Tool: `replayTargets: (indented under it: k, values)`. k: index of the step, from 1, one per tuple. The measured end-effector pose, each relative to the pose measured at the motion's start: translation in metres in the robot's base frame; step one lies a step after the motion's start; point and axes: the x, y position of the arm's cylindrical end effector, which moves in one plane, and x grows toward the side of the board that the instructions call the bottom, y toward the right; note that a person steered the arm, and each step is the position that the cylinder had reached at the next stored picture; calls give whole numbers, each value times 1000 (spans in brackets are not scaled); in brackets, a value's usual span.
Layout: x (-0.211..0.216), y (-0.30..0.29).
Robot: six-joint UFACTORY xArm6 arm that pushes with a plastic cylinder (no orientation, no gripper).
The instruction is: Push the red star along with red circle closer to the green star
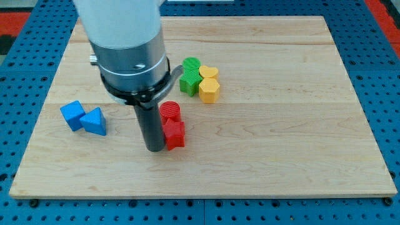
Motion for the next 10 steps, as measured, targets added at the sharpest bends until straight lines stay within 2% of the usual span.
replayTargets:
  k: [1, 2, 3, 4, 6, 8, 10]
  values:
    - [4, 7]
    - [36, 7]
    - [44, 38]
    - [30, 56]
    - [-35, 12]
    - [-59, -8]
    - [-105, -15]
